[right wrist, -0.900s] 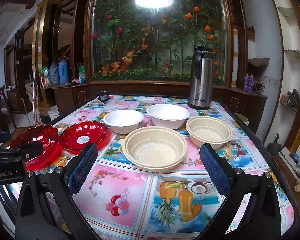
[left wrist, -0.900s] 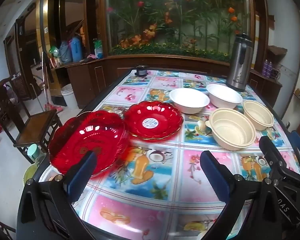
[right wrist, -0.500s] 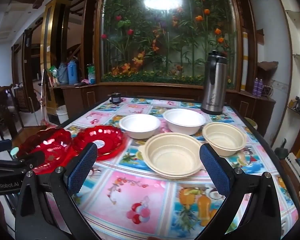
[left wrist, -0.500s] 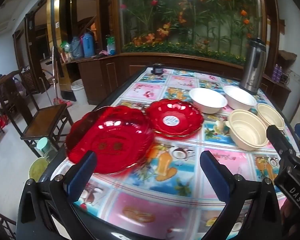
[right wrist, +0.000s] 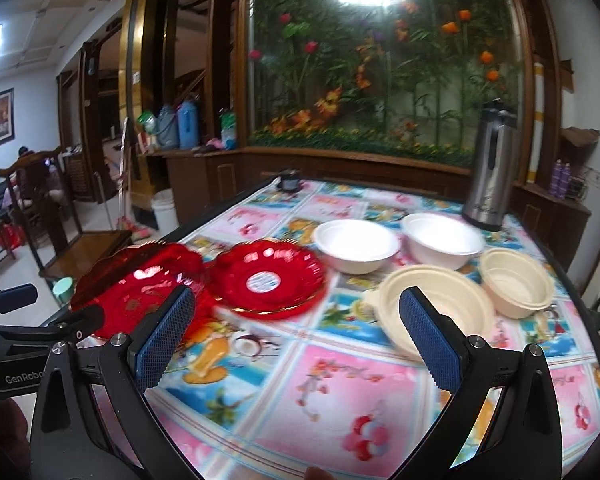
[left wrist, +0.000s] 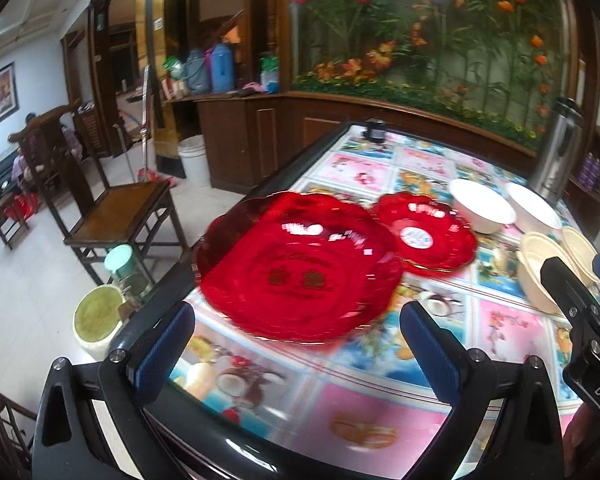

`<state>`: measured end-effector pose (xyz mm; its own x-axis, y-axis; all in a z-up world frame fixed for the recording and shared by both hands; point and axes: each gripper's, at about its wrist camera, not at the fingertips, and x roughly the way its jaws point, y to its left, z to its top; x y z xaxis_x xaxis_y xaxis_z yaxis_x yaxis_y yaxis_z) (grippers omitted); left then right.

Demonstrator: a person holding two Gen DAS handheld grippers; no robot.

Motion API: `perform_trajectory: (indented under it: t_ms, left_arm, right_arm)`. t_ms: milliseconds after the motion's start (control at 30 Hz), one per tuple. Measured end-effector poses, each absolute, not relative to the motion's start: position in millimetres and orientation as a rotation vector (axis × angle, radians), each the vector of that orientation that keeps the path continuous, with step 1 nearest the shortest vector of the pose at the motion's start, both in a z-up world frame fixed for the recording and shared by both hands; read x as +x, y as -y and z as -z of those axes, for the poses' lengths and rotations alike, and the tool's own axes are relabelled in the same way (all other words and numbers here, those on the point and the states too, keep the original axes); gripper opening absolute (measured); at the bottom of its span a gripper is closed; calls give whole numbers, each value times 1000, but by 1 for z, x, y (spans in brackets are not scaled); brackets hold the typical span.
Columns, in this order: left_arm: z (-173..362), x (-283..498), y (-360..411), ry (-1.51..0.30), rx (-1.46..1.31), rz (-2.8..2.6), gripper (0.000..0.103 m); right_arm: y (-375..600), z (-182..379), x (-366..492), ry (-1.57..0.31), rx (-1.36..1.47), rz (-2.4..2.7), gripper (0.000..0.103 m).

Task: Organize plates and bowls
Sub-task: 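Move the left gripper toward the large red plate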

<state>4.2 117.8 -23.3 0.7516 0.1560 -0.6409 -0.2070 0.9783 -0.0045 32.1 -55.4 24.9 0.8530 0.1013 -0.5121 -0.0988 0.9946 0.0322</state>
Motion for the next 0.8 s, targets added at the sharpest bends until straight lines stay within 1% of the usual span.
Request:
perform_trajectory:
  t_ms: [433, 800]
  left_arm:
    - [40, 10, -178, -710, -172, -297, 102]
    - [45, 17, -198, -718, -208, -328, 102]
  right_arm:
    - [15, -12, 66, -624, 45, -211, 103]
    - [2, -5, 80, -692, 66, -220, 103]
